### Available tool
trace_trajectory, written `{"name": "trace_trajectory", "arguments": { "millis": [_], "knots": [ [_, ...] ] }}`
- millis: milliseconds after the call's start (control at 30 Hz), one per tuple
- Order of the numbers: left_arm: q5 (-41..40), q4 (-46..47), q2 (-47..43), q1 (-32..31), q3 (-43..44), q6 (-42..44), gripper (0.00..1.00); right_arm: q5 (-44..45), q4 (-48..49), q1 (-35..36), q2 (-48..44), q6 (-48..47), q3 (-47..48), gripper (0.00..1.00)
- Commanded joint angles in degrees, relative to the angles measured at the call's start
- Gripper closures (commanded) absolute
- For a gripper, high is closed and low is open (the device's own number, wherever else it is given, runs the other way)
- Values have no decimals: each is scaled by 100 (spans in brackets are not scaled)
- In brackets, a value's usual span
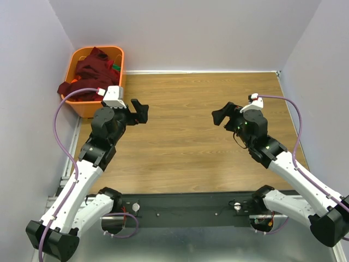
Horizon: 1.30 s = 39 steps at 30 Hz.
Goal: Fold and stack the t-shirts
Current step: Grab the tshirt from the pile
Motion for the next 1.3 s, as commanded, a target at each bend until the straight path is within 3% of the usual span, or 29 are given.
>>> {"name": "trace_trajectory", "arguments": {
  "millis": [0, 200, 367, 667, 833, 1067, 1167, 1267],
  "knots": [
    [-137, 85, 81, -4, 299, -64, 2, 21, -79, 5, 34, -123, -56, 0],
    [-655, 32, 747, 5, 1062, -126, 2, -23, -88, 5, 78, -220, -74, 0],
    [-1760, -3, 1469, 189, 2002, -39, 2, -146, -106, 5, 201, -299, -30, 0],
    [-3002, 251, 3139, 1551, 3181, -144, 2, -436, -106, 5, 623, -220, 128, 0],
    [-2968, 182, 4105, 2096, 3560, -381, 3, -550, -106, 5, 834, -220, 155, 0],
    [-2108, 32, 5433, 2712, 4279, -557, 6, -796, -97, 5, 1115, -211, 242, 0],
    [-1722, -64, 5881, 2861, 4482, -557, 11, -893, -97, 5, 1177, -220, 243, 0],
    [-1430, -91, 6066, 2967, 4580, -610, 23, -893, -88, 5, 1212, -229, 225, 0]
  ]
}}
